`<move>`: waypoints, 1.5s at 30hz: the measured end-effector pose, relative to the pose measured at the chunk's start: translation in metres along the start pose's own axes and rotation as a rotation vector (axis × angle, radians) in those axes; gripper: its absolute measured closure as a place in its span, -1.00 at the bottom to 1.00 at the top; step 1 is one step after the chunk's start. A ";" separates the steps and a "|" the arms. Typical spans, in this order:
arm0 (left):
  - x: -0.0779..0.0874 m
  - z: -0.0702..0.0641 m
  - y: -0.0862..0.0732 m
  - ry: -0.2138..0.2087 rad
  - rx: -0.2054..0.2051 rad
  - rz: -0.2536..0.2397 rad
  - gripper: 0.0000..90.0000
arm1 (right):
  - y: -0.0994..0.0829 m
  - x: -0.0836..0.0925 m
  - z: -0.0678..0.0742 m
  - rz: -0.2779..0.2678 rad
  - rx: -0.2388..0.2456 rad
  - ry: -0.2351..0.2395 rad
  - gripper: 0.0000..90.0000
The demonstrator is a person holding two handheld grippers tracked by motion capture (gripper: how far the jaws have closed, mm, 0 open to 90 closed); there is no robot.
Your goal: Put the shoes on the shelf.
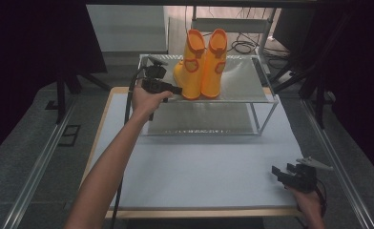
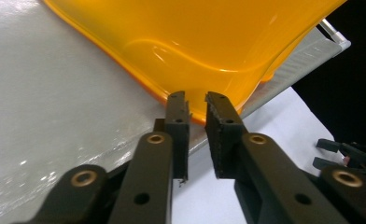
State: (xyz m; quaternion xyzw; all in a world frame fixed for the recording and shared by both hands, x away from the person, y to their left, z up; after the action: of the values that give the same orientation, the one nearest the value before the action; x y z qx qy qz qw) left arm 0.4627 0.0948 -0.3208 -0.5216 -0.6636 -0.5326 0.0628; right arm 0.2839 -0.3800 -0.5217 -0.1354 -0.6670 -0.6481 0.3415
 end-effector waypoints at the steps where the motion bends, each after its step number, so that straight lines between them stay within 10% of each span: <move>1: 0.002 0.001 -0.001 -0.003 -0.002 -0.003 0.72 | 0.000 0.000 0.000 0.000 0.003 0.000 -0.34; 45: 0.060 0.010 -0.093 -0.128 -0.075 -0.024 0.45 | -0.001 -0.002 0.005 0.019 0.021 0.006 -0.34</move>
State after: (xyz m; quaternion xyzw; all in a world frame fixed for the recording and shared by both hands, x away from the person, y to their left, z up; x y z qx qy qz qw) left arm 0.3696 0.1501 -0.3465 -0.5483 -0.6520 -0.5236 -0.0059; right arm 0.2835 -0.3743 -0.5234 -0.1361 -0.6715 -0.6381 0.3512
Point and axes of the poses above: each handheld gripper's, and its own axes: x roughly backward along the jaws, y roughly out of its top, z roughly to its left, the point moved 1 cm from there along -x, roughly forward along the jaws, and after that the axes turned 5 degrees about x, right-handed, at the moved point
